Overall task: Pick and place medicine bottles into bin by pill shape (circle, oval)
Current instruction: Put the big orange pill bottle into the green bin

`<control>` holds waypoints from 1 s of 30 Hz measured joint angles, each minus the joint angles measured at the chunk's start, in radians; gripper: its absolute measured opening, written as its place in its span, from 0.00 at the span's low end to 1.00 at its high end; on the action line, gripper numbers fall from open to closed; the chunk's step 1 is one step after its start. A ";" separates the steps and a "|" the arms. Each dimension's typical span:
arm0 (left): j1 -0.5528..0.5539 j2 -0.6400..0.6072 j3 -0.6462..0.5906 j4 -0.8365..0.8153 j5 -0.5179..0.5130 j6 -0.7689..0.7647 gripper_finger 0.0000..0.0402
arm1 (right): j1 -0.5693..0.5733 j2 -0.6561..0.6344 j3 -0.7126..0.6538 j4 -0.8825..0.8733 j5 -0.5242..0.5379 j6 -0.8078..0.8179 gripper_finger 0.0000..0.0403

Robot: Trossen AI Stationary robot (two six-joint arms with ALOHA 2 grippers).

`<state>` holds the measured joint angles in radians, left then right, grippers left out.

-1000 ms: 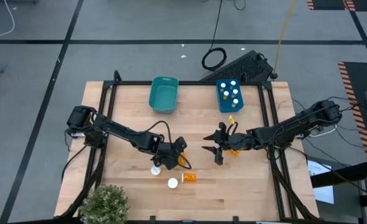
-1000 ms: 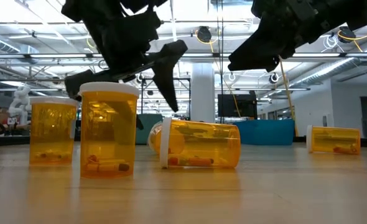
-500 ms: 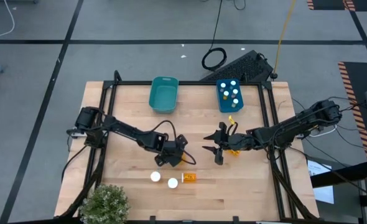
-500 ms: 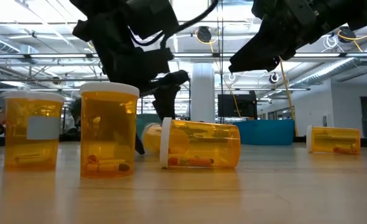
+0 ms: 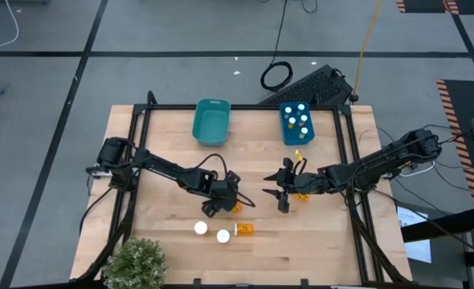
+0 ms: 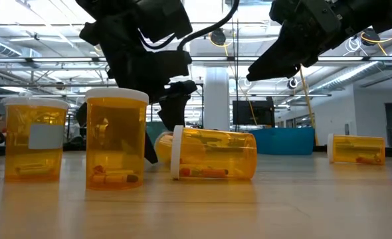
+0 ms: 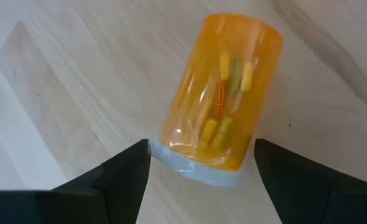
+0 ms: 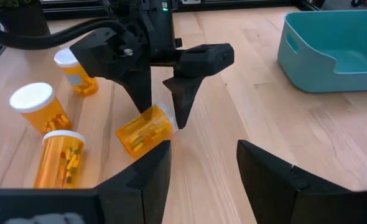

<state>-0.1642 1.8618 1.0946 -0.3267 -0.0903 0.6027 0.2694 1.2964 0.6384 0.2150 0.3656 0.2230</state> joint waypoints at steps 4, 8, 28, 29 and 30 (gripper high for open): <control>0.001 0.000 0.000 0.013 0.005 -0.010 0.72 | 0.000 0.000 0.000 -0.002 0.000 0.004 0.44; 0.001 0.000 0.000 0.045 0.012 -0.010 0.72 | 0.001 0.000 0.000 -0.006 0.000 0.010 0.44; 0.007 -0.002 0.001 0.030 0.034 -0.037 0.54 | 0.001 0.000 0.000 -0.010 -0.001 0.027 0.44; 0.008 -0.002 0.001 0.029 0.025 -0.057 0.54 | 0.001 0.000 0.000 -0.010 -0.001 0.027 0.44; 0.010 -0.002 0.001 0.029 0.012 -0.081 0.55 | 0.001 0.000 0.000 -0.010 -0.001 0.027 0.44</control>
<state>-0.1542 1.8595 1.0958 -0.2980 -0.0780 0.5221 0.2699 1.2964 0.6384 0.2050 0.3647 0.2502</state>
